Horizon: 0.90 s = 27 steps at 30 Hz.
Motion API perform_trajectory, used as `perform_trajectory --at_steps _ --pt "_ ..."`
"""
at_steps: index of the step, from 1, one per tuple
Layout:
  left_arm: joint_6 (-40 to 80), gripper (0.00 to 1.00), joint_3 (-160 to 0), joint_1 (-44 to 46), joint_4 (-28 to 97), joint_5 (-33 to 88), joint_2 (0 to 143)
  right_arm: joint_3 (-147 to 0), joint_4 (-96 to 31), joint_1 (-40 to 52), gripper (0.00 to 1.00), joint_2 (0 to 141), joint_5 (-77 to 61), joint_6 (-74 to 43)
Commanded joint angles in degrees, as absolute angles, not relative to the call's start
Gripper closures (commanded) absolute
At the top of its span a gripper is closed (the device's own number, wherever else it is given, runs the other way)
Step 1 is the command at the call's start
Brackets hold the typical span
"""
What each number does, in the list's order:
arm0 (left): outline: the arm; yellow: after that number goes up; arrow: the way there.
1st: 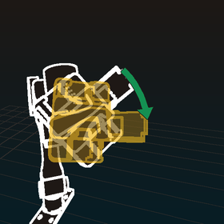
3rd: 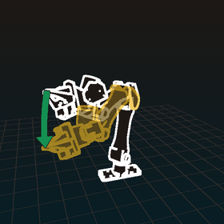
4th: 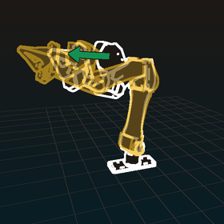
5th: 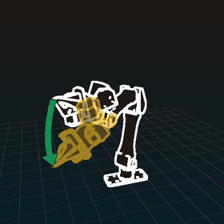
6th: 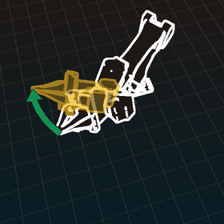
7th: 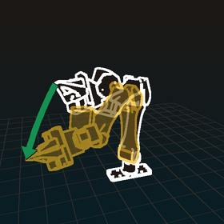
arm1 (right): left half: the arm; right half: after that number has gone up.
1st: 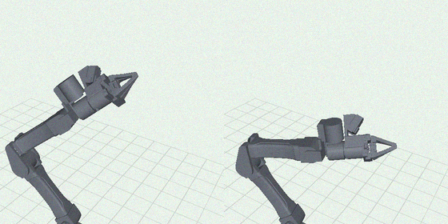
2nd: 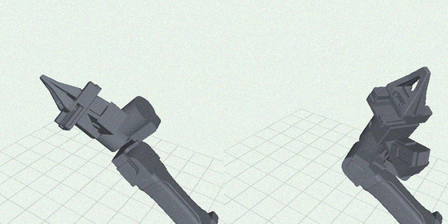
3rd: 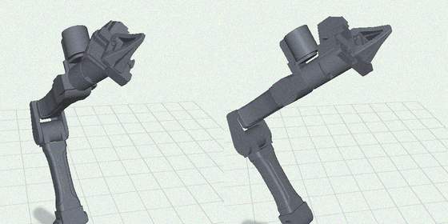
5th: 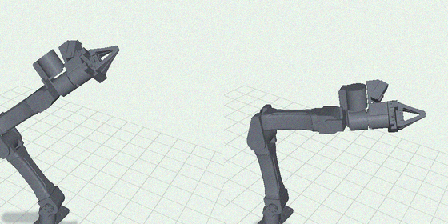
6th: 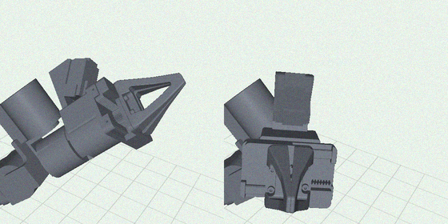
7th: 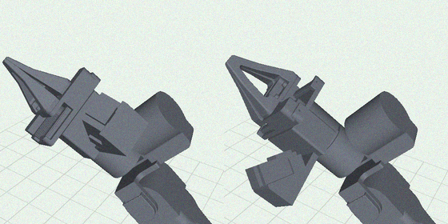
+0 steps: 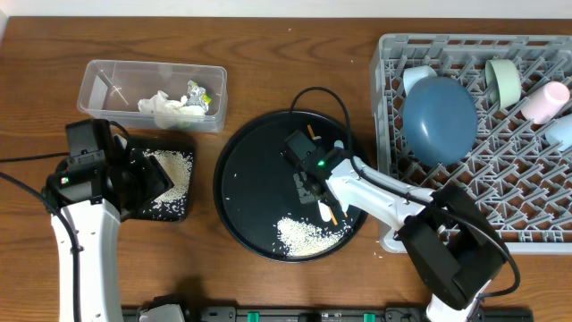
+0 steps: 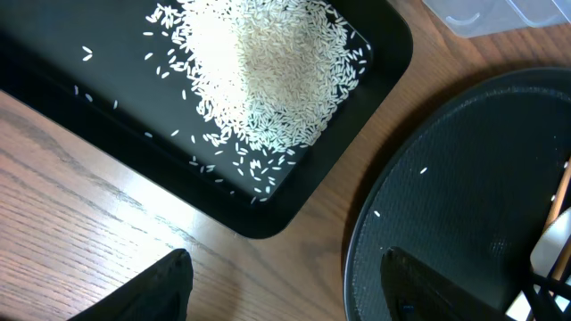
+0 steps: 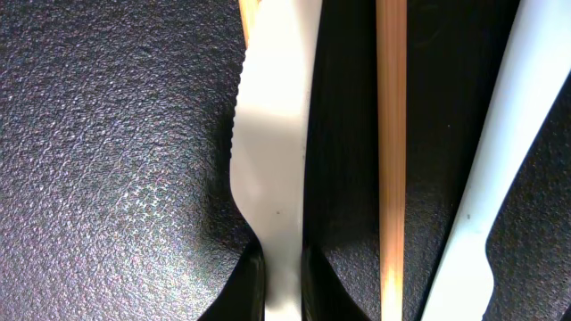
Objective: Sort waste into correct bins and load items into the dishwasher rack
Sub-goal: 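Lower right gripper onto the white plastic knife and grasp it, then carry the white knife with right gripper into the rack and release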
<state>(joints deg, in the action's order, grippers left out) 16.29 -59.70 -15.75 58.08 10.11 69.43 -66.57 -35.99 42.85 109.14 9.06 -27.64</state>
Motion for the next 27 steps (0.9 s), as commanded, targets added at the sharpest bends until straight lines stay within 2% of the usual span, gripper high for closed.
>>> perform_trajectory --at_steps 1,27 --pt "16.36 0.31 -60.12 -16.05 58.26 10.0 69.6 -66.54 -36.16 43.44 0.98 109.62 10.15 -27.83" --pt "16.36 0.31 -60.12 -16.05 58.26 10.0 69.6 -66.74 -37.82 43.38 0.99 101.14 11.86 -27.57"
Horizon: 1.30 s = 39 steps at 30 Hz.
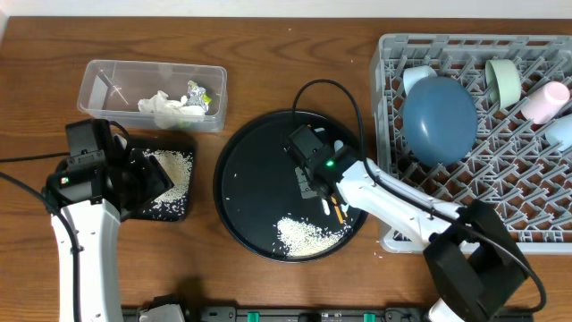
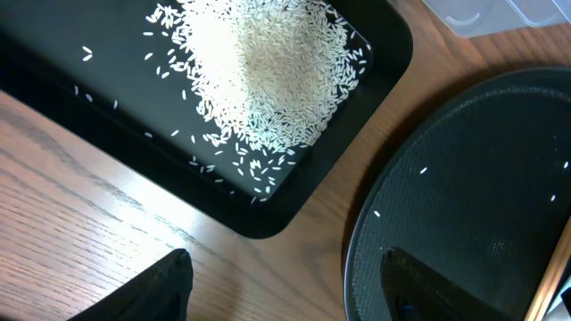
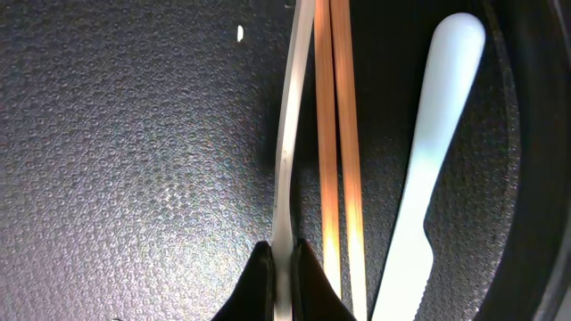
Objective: Sort waste into correct bins and load items into the dishwasher rack
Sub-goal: 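Carry the white knife with right gripper into the rack and release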
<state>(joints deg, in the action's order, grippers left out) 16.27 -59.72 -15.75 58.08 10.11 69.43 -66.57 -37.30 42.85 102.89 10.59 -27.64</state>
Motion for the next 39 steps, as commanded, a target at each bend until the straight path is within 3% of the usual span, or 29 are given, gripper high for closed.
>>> perform_trajectory --at_steps 1,11,19,27,35,39 --pt "16.36 0.31 -60.12 -16.05 58.26 10.0 69.6 -66.78 -38.17 43.29 0.99 100.71 11.84 -27.2" --pt "16.36 0.31 -60.12 -16.05 58.26 10.0 69.6 -67.85 -43.72 36.49 0.99 85.73 11.81 -25.15" --pt "16.36 0.31 -60.12 -16.05 58.24 10.0 69.6 -67.83 -49.82 23.77 0.99 74.13 13.82 -19.73" --pt "16.36 0.31 -60.12 -16.05 58.26 10.0 69.6 -67.81 -53.54 7.51 0.99 74.39 14.59 -10.28" --pt "16.36 0.31 -60.12 -16.05 58.24 10.0 69.6 -67.81 -49.43 -4.56 0.99 77.06 14.76 9.85" --pt "16.36 0.31 -60.12 -16.05 58.24 10.0 69.6 -67.81 -48.93 -9.43 0.99 79.7 14.85 12.08"
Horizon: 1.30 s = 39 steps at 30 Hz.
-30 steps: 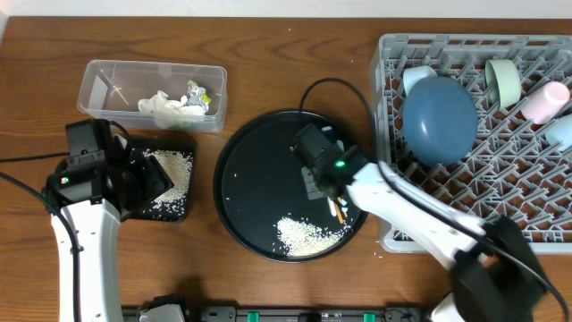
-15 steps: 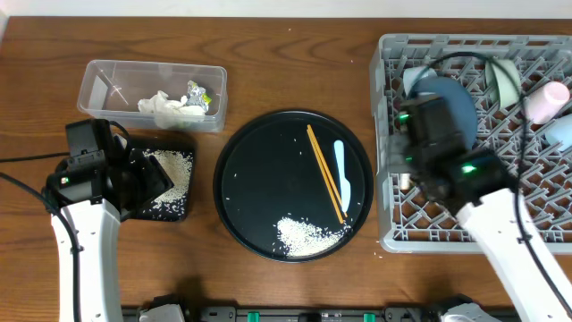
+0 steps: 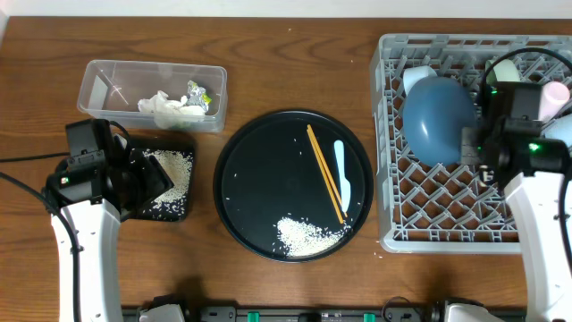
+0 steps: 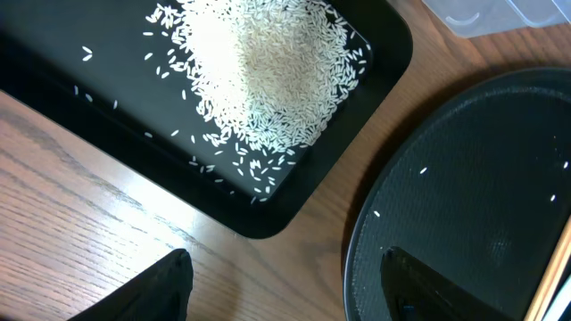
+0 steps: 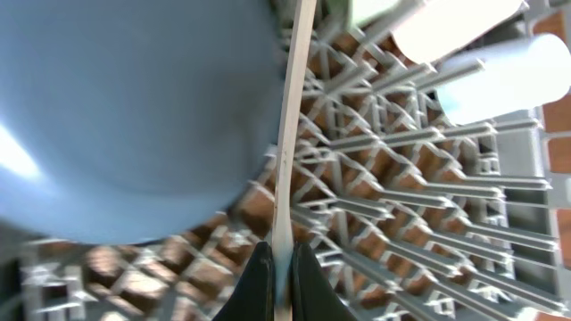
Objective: Sort waste into correct bins and load items into the dishwasher rack
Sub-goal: 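Carry the white knife with right gripper into the rack and release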
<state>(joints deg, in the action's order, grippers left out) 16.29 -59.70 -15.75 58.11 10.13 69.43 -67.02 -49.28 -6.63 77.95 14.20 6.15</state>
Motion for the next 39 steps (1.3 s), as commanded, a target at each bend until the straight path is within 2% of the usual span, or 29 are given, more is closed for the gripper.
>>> perform_trajectory --at_steps 1,10,20,22,24,26,28,33,35,39 --pt "16.36 0.31 -60.12 -16.05 58.24 10.0 69.6 -67.81 -48.69 -10.79 0.99 80.47 14.81 12.08" --pt "16.36 0.31 -60.12 -16.05 58.24 10.0 69.6 -67.81 -45.3 -16.91 0.99 86.13 14.61 20.71" --pt "16.36 0.31 -60.12 -16.05 58.24 10.0 69.6 -67.81 -44.51 -17.72 0.98 90.98 14.83 20.27" --pt "16.36 0.31 -60.12 -16.05 58.24 10.0 69.6 -67.81 -44.51 -17.85 0.89 91.5 14.72 20.01" --pt "16.36 0.31 -60.12 -16.05 58.24 10.0 69.6 -67.81 -44.36 -17.82 0.61 91.59 14.28 19.73" --pt "16.36 0.31 -60.12 -16.05 58.24 10.0 69.6 -67.83 -44.12 -17.82 0.47 91.35 13.26 19.73" --pt "16.36 0.31 -60.12 -16.05 58.24 10.0 69.6 -67.88 -44.18 -17.58 0.44 90.7 12.84 19.7" --pt "16.36 0.31 -60.12 -16.05 58.24 10.0 69.6 -69.67 -45.1 -16.03 0.44 85.84 5.06 19.07" --pt "16.36 0.31 -60.12 -16.05 58.24 10.0 69.6 -71.59 -46.09 -14.79 0.41 82.81 -3.05 17.69" --pt "16.36 0.31 -60.12 -16.05 58.24 10.0 69.6 -73.47 -45.82 -11.07 0.44 76.9 -20.29 13.87"
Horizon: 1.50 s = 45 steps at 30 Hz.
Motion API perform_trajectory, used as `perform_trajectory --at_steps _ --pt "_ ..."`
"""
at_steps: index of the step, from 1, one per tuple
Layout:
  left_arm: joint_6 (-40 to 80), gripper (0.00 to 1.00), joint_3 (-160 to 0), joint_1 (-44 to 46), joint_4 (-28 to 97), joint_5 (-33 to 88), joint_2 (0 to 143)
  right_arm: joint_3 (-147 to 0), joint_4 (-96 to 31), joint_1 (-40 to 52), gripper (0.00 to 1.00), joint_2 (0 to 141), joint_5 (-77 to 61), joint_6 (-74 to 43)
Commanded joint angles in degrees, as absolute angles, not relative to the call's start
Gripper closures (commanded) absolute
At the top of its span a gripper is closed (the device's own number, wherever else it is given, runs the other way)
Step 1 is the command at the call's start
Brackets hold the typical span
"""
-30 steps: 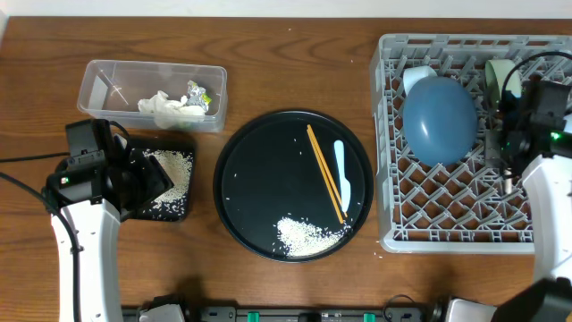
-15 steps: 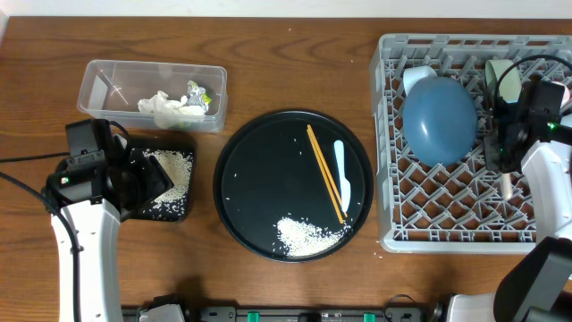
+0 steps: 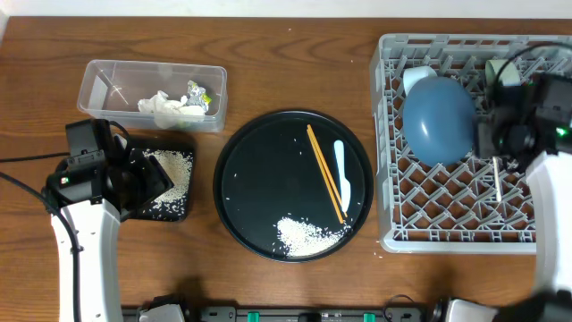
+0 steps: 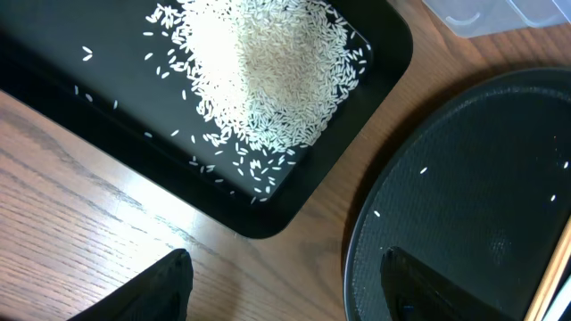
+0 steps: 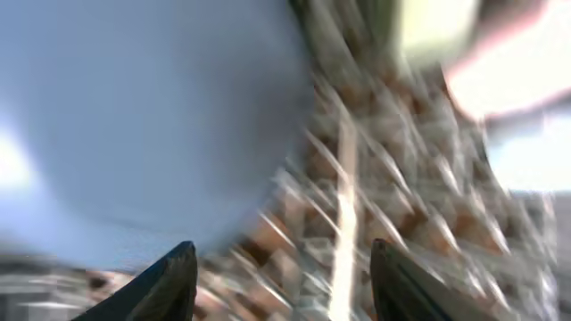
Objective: Sort waste into correct bins and load items into the dishwasher rack
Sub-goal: 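Carry the white knife with right gripper into the rack and release, then reach right gripper to the chopsticks and white fork on the tray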
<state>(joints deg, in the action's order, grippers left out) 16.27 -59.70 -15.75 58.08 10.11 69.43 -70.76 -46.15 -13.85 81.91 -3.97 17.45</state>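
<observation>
A grey dish rack (image 3: 447, 228) at the right holds an upturned blue bowl (image 3: 438, 121) and a white plastic utensil (image 3: 497, 177) lying on its grid, seen blurred as a pale strip (image 5: 343, 223). My right gripper (image 3: 500, 139) hovers open over that utensil (image 5: 281, 267), holding nothing. The black round plate (image 3: 259, 179) carries two chopsticks (image 3: 325, 174), a white plastic knife (image 3: 341, 170) and a rice pile (image 3: 308, 234). My left gripper (image 3: 147, 179) stands open (image 4: 285, 276) above the wood between the black rice tray (image 4: 375, 107) and the plate.
A clear plastic bin (image 3: 107, 76) with crumpled waste sits at the back left, behind the black tray (image 3: 174, 210). A white cup (image 3: 416, 79) stands in the rack's back left corner. My right arm covers the rack's far right side.
My right gripper was shut on the white utensil over the rack beside the blue bowl. Now it is open and the utensil lies on the rack grid. The left arm has not moved.
My right gripper was shut on a white utensil on the plate beside the chopsticks. Then it held the utensil edge-up just over the plate, then over the rack next to the bowl. Now the utensil rests in the rack, released. The left gripper stayed open throughout.
</observation>
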Motion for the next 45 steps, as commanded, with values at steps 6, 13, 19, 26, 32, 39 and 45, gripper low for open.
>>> perform_trajectory --at_steps 6,13,19,26,32,39,45 --pt "16.36 0.31 -60.12 -16.05 58.24 10.0 69.6 -73.23 -46.13 1.39 0.44 75.16 -22.65 12.21" --pt "16.36 0.31 -60.12 -16.05 58.26 10.0 69.6 -73.06 -46.06 18.2 0.43 82.21 -13.76 6.68" --pt "16.36 0.31 -60.12 -16.05 58.26 10.0 69.6 -73.06 -45.6 26.02 0.47 91.94 -3.31 -6.57" --pt "16.34 0.31 -60.12 -16.05 58.26 10.0 69.6 -73.06 -45.01 28.53 0.46 102.3 0.64 -21.82" --pt "16.34 0.3 -60.12 -16.05 58.24 10.0 69.6 -73.06 -44.99 29.43 0.53 108.86 0.69 -24.86" --pt "16.36 0.31 -60.12 -16.05 58.26 10.0 69.6 -73.06 -45.08 29.45 0.58 113.56 2.92 -26.37" --pt "16.34 0.31 -60.12 -16.05 58.26 10.0 69.6 -73.01 -44.18 29.56 0.67 115.26 4.73 -27.22"
